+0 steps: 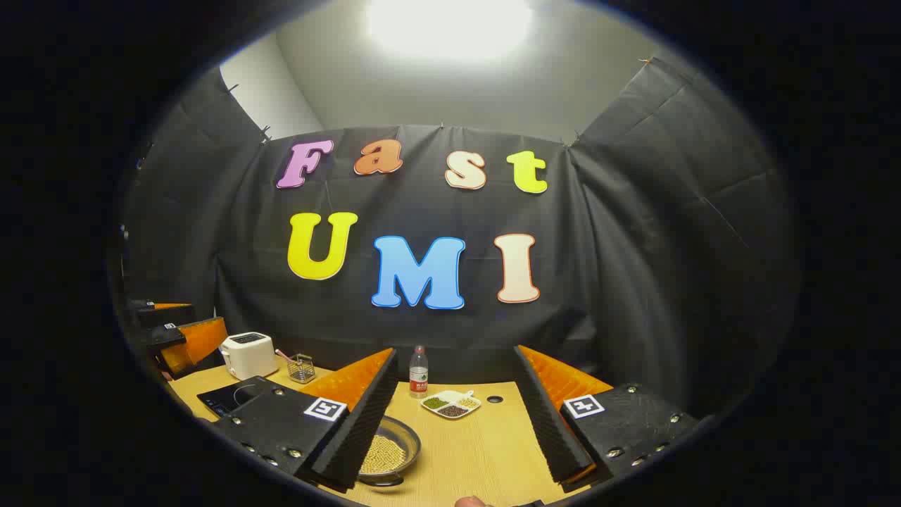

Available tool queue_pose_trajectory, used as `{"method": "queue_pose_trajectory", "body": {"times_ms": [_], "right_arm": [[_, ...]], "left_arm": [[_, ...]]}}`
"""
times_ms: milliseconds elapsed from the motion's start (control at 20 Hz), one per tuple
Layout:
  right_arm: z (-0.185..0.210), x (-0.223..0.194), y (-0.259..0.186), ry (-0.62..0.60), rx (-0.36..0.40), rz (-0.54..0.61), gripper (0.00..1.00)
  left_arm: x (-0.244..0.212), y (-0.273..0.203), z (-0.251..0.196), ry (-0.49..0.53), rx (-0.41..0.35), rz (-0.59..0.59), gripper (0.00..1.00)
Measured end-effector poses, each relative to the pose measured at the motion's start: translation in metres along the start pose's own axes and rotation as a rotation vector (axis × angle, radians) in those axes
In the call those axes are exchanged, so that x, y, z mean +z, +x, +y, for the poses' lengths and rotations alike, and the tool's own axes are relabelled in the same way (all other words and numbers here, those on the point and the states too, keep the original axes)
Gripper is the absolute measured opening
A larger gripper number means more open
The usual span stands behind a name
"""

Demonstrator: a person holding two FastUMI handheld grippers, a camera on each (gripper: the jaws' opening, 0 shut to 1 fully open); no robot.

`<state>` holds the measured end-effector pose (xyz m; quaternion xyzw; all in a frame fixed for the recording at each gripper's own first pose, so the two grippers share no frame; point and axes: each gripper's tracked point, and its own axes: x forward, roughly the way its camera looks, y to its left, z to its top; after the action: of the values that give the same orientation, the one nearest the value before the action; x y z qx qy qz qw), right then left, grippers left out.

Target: First push the handle of the pot to place it horizontally, then grasp the pot with both hands and set it on the induction cooktop.

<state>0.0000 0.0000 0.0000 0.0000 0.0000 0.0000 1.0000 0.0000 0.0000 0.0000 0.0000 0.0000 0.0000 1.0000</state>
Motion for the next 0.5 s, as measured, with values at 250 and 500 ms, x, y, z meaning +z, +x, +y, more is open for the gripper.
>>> {"method": "queue_pose_trajectory", "body": {"times_ms": [250,500], "right_arm": [[-0.0031,-0.0014,0.0038,-0.006,-0.003,0.006,0.96],[-0.0034,-0.0012,0.0089,-0.005,0.0,0.008,0.96]], "left_arm": [[-0.0039,0.003,0.0019,-0.005,-0.001,0.005,0.96],[-0.0025,0.0066,0.0056,0.002,0.008,0.004,0.93]]}}
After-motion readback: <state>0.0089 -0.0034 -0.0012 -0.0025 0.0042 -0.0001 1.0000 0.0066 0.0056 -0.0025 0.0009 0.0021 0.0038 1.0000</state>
